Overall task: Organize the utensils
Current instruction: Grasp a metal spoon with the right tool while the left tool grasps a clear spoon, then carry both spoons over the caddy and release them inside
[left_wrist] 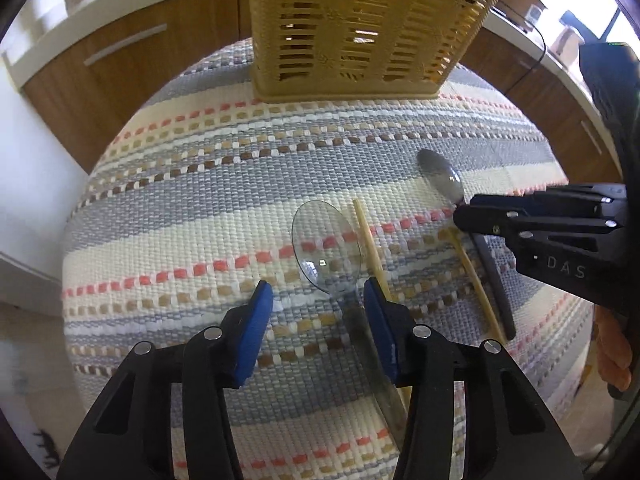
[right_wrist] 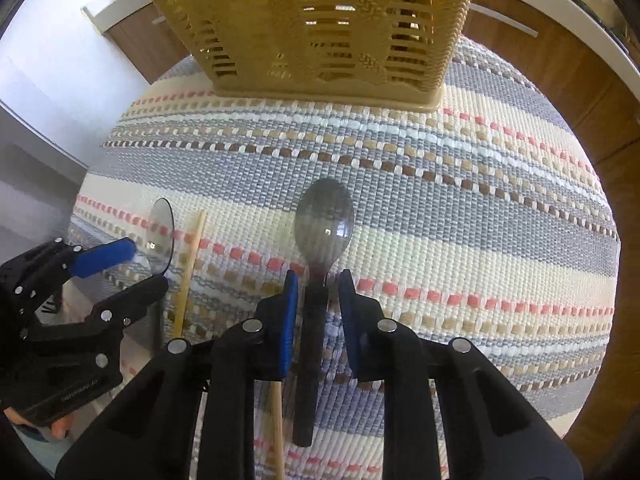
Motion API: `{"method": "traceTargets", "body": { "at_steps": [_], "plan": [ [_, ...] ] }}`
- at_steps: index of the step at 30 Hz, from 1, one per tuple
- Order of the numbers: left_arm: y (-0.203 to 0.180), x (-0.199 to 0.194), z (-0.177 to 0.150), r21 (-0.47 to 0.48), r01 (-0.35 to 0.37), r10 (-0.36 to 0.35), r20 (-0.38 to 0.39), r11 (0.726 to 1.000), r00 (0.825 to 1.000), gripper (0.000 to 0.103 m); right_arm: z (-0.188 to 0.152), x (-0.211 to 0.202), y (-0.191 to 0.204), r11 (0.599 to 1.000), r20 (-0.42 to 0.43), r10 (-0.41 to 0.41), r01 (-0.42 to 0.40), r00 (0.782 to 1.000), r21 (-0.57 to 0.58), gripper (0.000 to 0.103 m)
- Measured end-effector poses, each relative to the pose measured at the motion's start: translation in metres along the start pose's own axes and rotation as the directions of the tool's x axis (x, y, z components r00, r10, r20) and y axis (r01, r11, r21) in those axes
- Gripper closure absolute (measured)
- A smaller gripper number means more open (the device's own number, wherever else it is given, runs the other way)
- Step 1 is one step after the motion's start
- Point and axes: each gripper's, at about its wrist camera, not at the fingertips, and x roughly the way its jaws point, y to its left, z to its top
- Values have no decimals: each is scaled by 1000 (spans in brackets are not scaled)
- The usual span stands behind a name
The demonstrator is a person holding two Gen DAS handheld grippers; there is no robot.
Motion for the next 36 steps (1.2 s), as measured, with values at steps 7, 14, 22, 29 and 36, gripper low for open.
{"method": "traceTargets", "body": {
  "at_steps": [7,14,22,29,36],
  "plan": [
    [-24,5,3,84,-97,97,1,992,995,64,-8,3,17,998,-7,-42,42,999,-49,93],
    [-13,0,2,84,-92,94,-18,992,995,82,-28,-5,11,997,-45,-40,36,998,-74,93],
    [10,-21,-7,2,-27,26,39,1000,999,93,-49,-37,-1,995,29,45,-42,999,-95,93],
    [16,-92,1,-7,8,-6,212,1000,977,93,-54,-107,-6,986,199,137,-114,970,-123,93],
    [7,-169,37,0,57,-51,448,998,892,93,-35,-186,-7,979,451,193,-139,871,-149,93]
  ]
}}
